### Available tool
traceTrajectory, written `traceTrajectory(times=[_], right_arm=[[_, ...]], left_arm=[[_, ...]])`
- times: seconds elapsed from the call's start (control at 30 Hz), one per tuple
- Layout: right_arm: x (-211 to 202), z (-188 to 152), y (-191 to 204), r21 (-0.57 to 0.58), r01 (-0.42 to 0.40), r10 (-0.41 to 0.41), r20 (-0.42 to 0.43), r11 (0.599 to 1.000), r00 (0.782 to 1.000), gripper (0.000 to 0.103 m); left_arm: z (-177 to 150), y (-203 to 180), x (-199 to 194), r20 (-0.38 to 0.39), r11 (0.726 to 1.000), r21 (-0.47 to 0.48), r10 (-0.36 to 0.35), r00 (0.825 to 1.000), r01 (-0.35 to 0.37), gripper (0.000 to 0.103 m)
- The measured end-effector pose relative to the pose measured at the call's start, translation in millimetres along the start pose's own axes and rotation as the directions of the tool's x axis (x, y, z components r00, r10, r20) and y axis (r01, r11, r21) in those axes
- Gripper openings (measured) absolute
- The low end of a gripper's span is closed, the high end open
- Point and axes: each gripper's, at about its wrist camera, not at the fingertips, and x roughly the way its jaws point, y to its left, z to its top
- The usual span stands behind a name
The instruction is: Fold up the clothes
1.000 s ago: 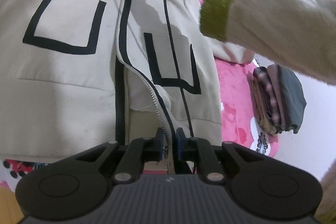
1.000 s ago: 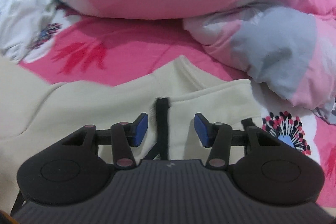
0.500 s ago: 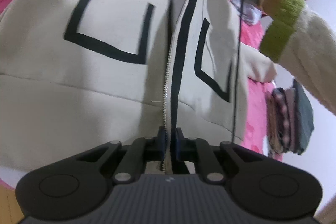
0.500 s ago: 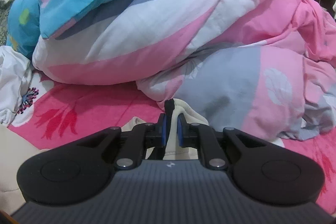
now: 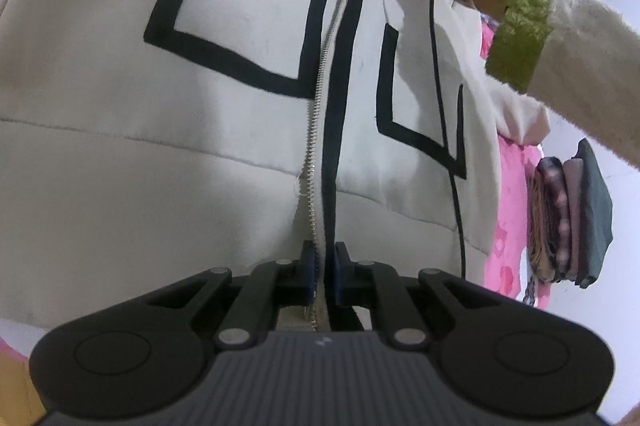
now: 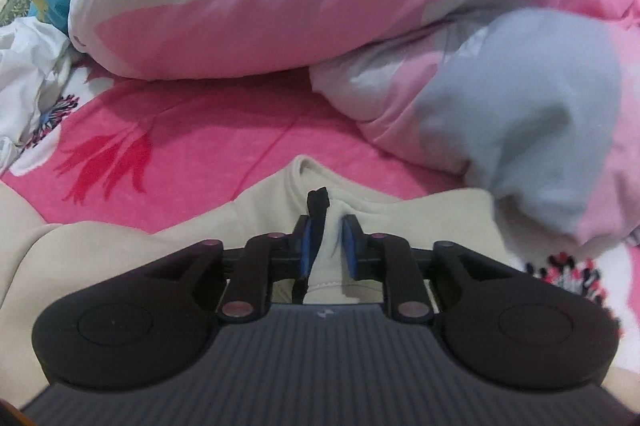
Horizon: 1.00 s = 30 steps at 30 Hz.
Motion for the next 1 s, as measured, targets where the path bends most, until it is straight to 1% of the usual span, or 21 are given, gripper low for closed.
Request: traceTrajectory(times=[0.07, 0.13, 0.17, 0.2, 0.27, 0.3, 0.33, 0.4, 0.5, 0.53, 0.6, 0.67, 0.7, 0.73, 0.77, 0.8, 0.83, 0.87, 0.9, 0.93, 1.0], right_arm=[[3.4, -0.2, -2.2, 0.004, -0.030, 0.030, -0.023, 1.000, 0.999, 0.026], [-5.1, 5.9, -8.3, 0.039, -0.053, 0.055, -0.038, 0.998, 0.998, 0.034], [-12.2, 9.6, -12.9, 0.067, -0.065, 0.068, -0.041, 0.996, 0.997, 0.043], [-24.5, 12.5, -19.7, 0.107, -0.081, 0.085, -0.032, 0.991, 0.996, 0.050], [-61.8, 13.3, -43.2, 0.192, -0.120, 0.123, -0.004, 0.974, 0.992, 0.053], [-83.0, 12.4, -56.9, 0.234, -0.138, 0.139, 0.011, 0.963, 0.990, 0.056], [-104.1, 11.5, -70.7, 0.275, -0.155, 0.154, 0.026, 0.949, 0.988, 0.057], [-148.6, 1.7, -100.0, 0.354, -0.173, 0.167, 0.046, 0.919, 0.985, 0.059], [-219.5, -32.1, -145.0, 0.449, -0.160, 0.155, 0.048, 0.879, 0.987, 0.059], [-240.1, -49.3, -154.8, 0.471, -0.143, 0.146, 0.029, 0.871, 0.989, 0.059], [-268.0, -84.6, -164.4, 0.500, -0.110, 0.141, -0.023, 0.859, 0.990, 0.058], [-282.8, -125.1, -158.7, 0.508, -0.101, 0.172, -0.095, 0.855, 0.981, 0.054], [-290.2, -145.4, -155.9, 0.512, -0.096, 0.188, -0.130, 0.854, 0.974, 0.049], [-296.3, -164.8, -151.6, 0.511, -0.089, 0.199, -0.165, 0.855, 0.966, 0.047], [-298.3, -181.5, -144.4, 0.502, -0.077, 0.198, -0.194, 0.862, 0.961, 0.046], [-298.9, -196.8, -141.2, 0.510, -0.059, 0.194, -0.214, 0.858, 0.957, 0.046], [-297.7, -210.0, -143.1, 0.541, -0.045, 0.193, -0.220, 0.840, 0.956, 0.046], [-294.3, -221.4, -149.3, 0.592, -0.023, 0.182, -0.211, 0.806, 0.960, 0.047], [-290.6, -232.1, -156.8, 0.643, -0.005, 0.173, -0.197, 0.765, 0.965, 0.049], [-285.3, -240.6, -169.0, 0.705, 0.004, 0.165, -0.172, 0.709, 0.971, 0.049], [-269.5, -257.0, -200.3, 0.829, 0.022, 0.140, -0.121, 0.559, 0.983, 0.056]], left_arm=[[0.1, -2.8, 2.8, -0.006, 1.000, 0.010, 0.009, 1.000, -0.009, 0.009], [0.9, -8.8, 5.0, -0.014, 1.000, 0.024, 0.021, 1.000, -0.021, 0.010], [1.3, -11.6, 6.4, -0.019, 0.999, 0.032, 0.027, 0.999, -0.026, 0.011], [1.7, -14.3, 7.9, -0.024, 0.999, 0.040, 0.033, 0.999, -0.032, 0.015], [3.6, -18.0, 7.8, -0.031, 0.997, 0.048, 0.056, 0.998, -0.055, 0.024], [4.3, -19.5, 6.0, -0.029, 0.996, 0.050, 0.069, 0.997, -0.067, 0.029], [4.9, -21.0, 4.2, -0.027, 0.995, 0.052, 0.081, 0.996, -0.080, 0.036], [5.1, -25.7, -2.0, -0.022, 0.991, 0.072, 0.111, 0.994, -0.109, 0.043], [4.3, -32.7, -14.7, -0.007, 0.981, 0.107, 0.161, 0.987, -0.159, 0.043], [4.1, -35.0, -18.9, -0.002, 0.977, 0.119, 0.177, 0.984, -0.176, 0.043], [4.3, -42.0, -28.5, 0.016, 0.968, 0.163, 0.193, 0.981, -0.193, 0.043], [4.0, -54.8, -29.4, 0.028, 0.957, 0.220, 0.187, 0.982, -0.189, 0.043], [6.0, -62.2, -26.9, 0.022, 0.953, 0.246, 0.174, 0.984, -0.174, 0.043], [7.5, -69.8, -20.6, 0.011, 0.949, 0.271, 0.165, 0.986, -0.162, 0.043], [8.9, -75.8, -10.6, -0.004, 0.943, 0.291, 0.169, 0.986, -0.161, 0.043], [10.2, -81.9, -0.5, -0.019, 0.937, 0.310, 0.174, 0.985, -0.160, 0.043], [11.6, -87.9, 9.7, -0.035, 0.931, 0.329, 0.179, 0.983, -0.158, 0.042], [12.9, -93.9, 19.8, -0.050, 0.924, 0.348, 0.184, 0.982, -0.156, 0.042], [13.8, -94.2, 28.3, -0.062, 0.924, 0.344, 0.201, 0.978, -0.168, 0.041], [14.6, -94.1, 36.8, -0.073, 0.923, 0.339, 0.218, 0.973, -0.181, 0.040], [14.8, -93.9, 44.8, -0.075, 0.916, 0.341, 0.250, 0.965, -0.211, 0.039]])
